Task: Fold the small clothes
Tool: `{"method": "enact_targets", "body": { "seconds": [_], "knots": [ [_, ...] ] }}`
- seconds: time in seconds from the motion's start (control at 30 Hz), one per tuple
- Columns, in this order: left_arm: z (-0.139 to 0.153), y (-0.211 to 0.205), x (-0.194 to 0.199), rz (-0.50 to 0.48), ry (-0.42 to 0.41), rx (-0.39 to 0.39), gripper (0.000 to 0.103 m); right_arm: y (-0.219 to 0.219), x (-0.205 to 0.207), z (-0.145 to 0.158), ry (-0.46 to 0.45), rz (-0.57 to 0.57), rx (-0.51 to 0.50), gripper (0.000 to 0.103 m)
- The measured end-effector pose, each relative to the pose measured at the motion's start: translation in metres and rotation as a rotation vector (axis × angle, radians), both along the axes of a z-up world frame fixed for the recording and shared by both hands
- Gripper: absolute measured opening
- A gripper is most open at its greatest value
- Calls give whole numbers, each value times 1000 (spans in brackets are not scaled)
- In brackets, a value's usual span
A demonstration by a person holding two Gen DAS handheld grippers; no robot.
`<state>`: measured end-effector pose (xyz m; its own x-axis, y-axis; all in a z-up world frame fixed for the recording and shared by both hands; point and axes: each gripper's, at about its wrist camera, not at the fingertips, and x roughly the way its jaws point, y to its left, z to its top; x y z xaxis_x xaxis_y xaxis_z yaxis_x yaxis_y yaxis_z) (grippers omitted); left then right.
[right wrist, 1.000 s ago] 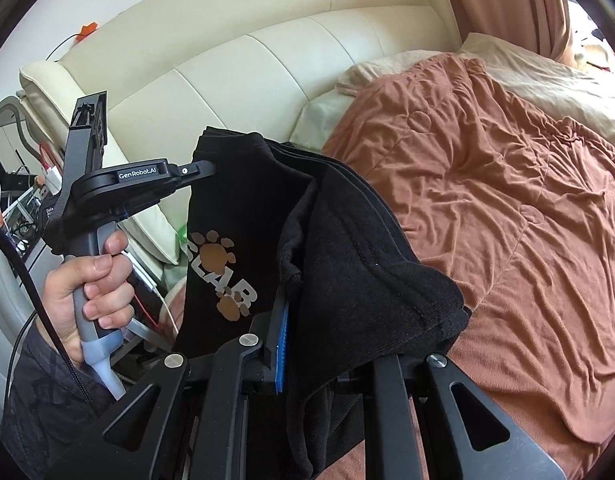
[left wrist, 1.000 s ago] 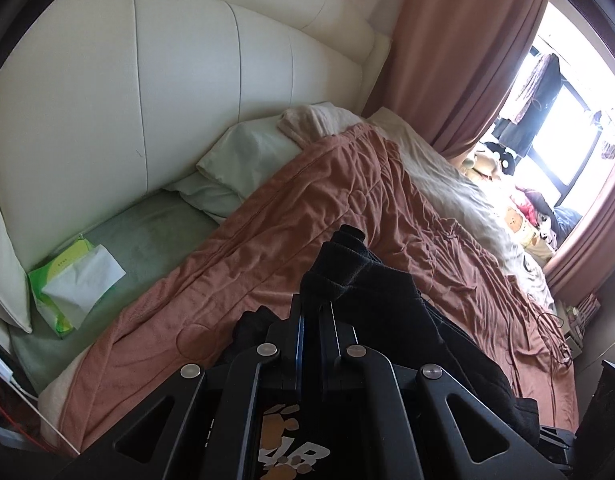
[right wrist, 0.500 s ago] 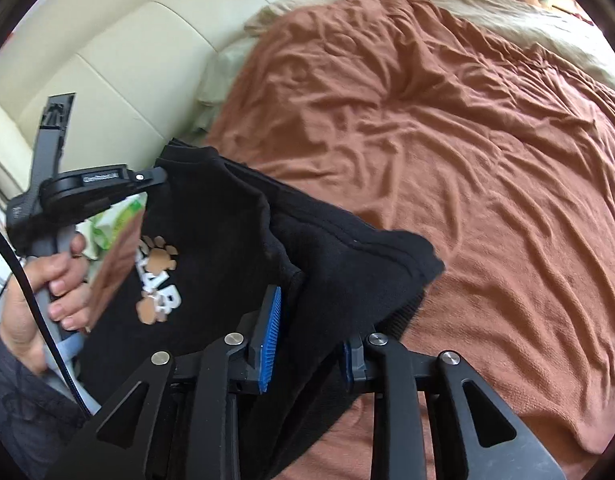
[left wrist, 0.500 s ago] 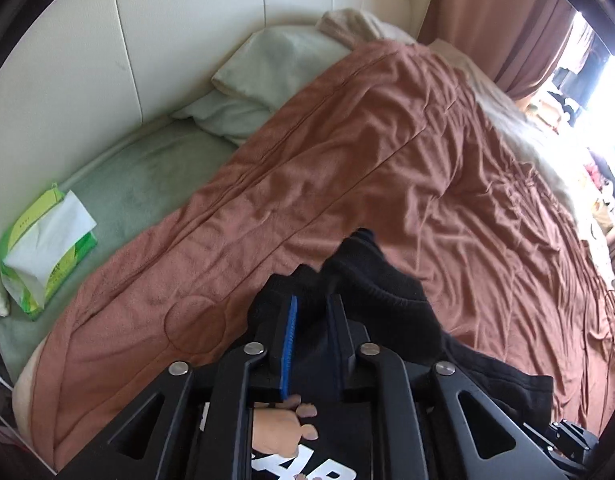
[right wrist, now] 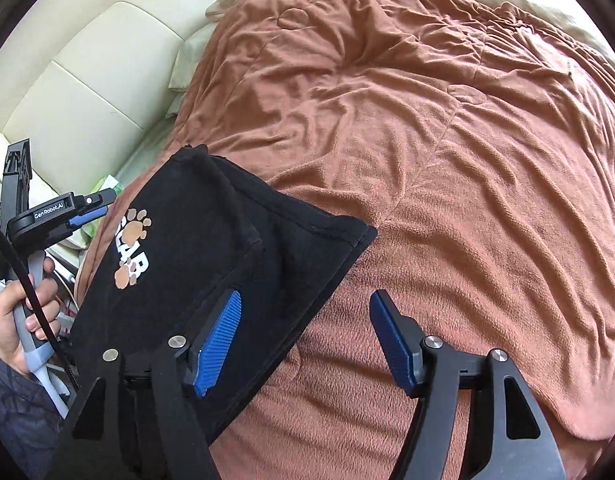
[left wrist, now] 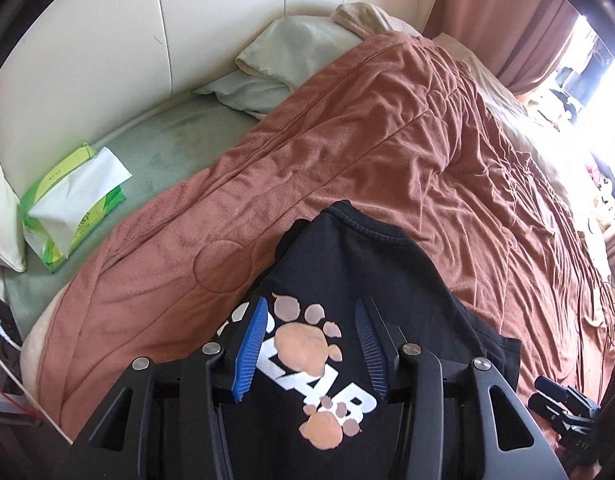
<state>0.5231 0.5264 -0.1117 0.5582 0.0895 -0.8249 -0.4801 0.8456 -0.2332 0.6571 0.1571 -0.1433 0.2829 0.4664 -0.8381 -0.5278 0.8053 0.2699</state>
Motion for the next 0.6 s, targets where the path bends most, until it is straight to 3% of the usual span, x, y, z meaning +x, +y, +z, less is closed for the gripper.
{"method": "enact_targets", "body": {
  "seconds": [0.27,0.33,0.4,0.5,0.6],
  "knots": [
    [21,-37,-39,-30,-31,-16,73,-13,-27,32,-28,42,-14,86],
    [28,-50,-47,-44,-40,2,82,-20,-39,44,-53,61,-26,88],
    [37,-65,-56,-67,-48,49,102,-25,-53,56,-77,74,-48,95],
    [47,-85,-71,-79,-59,59,103,-35,-73,75,-103,87,-48,102],
    [57,-102,-87,-85,-72,45,103,-48,-88,90,-132,69,-51,103]
  ]
}}
